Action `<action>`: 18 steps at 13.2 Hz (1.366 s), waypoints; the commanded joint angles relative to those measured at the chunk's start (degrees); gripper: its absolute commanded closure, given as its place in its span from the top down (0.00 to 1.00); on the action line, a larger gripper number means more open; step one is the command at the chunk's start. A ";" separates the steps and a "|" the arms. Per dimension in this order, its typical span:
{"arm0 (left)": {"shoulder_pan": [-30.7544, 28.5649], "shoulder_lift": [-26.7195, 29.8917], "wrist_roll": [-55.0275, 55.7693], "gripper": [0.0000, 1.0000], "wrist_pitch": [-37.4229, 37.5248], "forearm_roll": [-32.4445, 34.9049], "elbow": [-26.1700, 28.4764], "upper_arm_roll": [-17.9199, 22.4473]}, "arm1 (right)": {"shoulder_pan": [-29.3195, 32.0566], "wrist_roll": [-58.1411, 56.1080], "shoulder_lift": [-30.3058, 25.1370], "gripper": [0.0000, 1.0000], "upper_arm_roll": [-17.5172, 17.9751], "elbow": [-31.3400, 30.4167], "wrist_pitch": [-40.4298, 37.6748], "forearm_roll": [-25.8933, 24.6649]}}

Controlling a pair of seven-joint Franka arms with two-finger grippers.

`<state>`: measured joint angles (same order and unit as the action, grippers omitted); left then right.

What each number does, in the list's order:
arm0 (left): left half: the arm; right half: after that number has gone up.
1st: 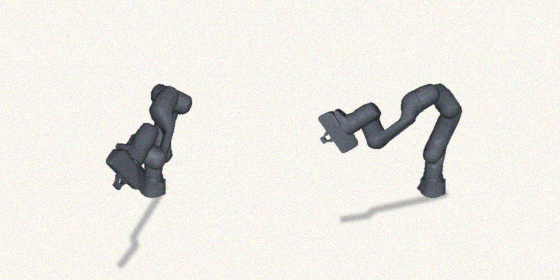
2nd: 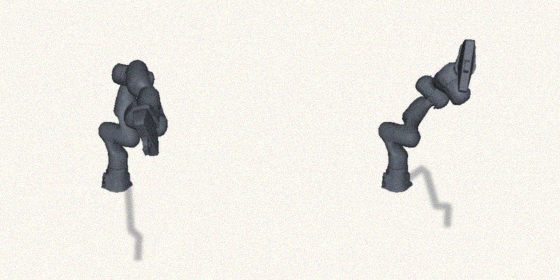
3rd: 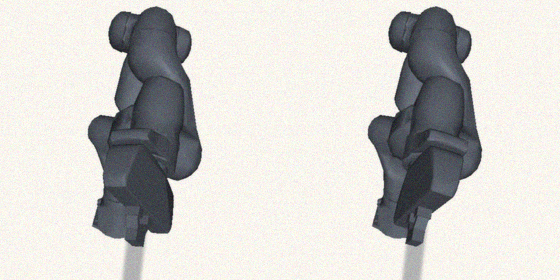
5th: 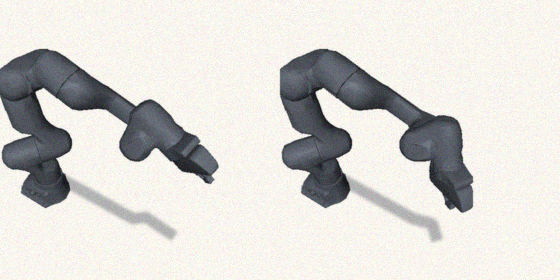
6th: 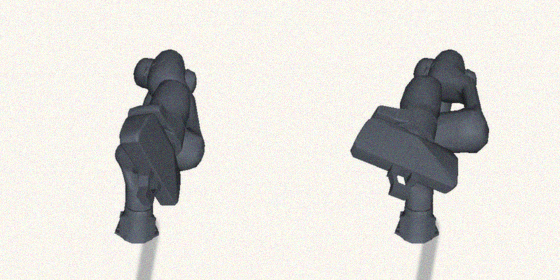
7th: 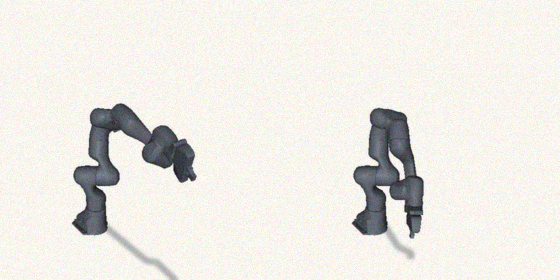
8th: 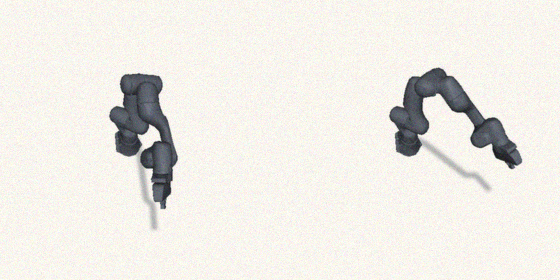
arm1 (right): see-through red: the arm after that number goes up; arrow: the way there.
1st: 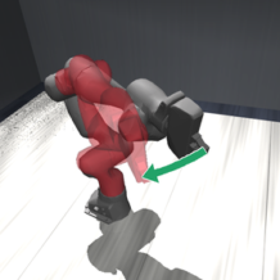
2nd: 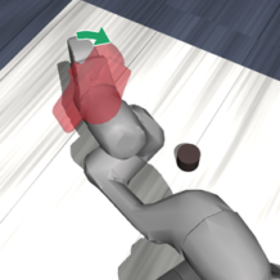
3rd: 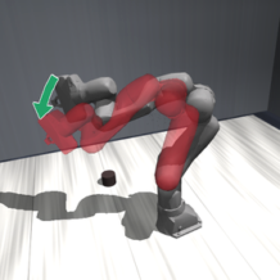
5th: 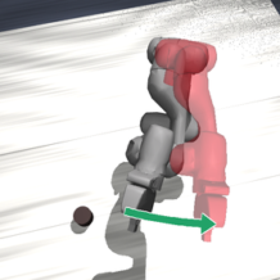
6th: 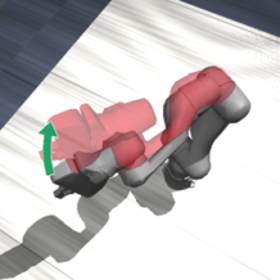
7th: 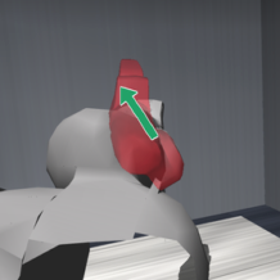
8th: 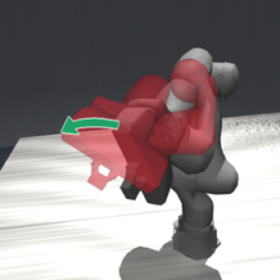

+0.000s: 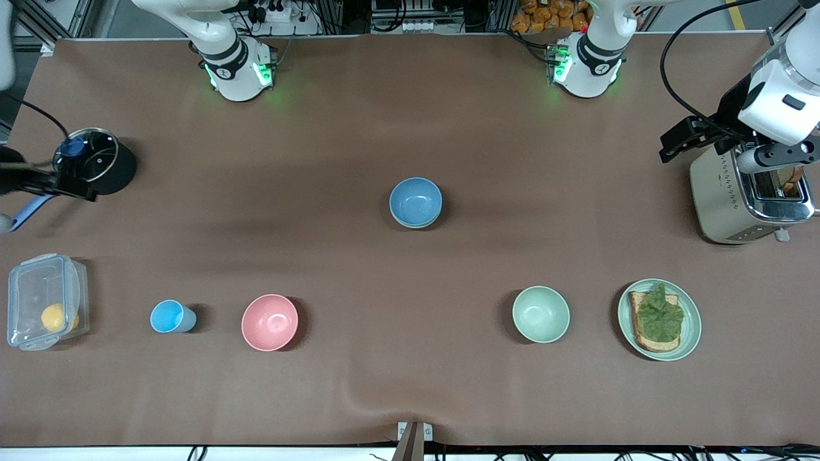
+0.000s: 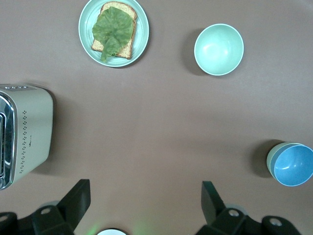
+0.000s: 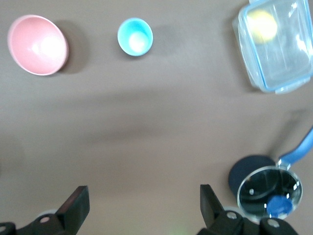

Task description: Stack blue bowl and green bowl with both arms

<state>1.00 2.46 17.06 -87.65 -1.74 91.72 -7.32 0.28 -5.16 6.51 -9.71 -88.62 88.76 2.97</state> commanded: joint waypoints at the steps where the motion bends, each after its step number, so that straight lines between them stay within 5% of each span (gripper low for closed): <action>1: -0.12 3.33 -2.03 1.00 0.38 0.25 2.14 0.20 | 3.49 -2.13 -3.95 1.00 4.50 -4.10 3.34 2.74; 3: -0.03 3.86 -2.04 1.00 0.38 0.16 2.84 0.20 | 5.34 2.92 -6.41 1.00 9.33 -5.68 5.09 2.39; 7: -0.03 3.86 -2.04 1.00 0.20 0.34 2.49 0.38 | 2.80 6.48 -6.60 1.00 10.93 -5.78 6.77 1.60; 18: 0.15 3.78 -8.27 1.00 0.03 2.08 1.44 0.82 | -1.60 6.39 -6.60 1.00 8.48 -6.22 8.00 1.51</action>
<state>1.00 5.28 10.40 -87.61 -1.57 93.02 -6.72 -0.33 0.61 1.61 -0.16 -93.03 95.98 4.84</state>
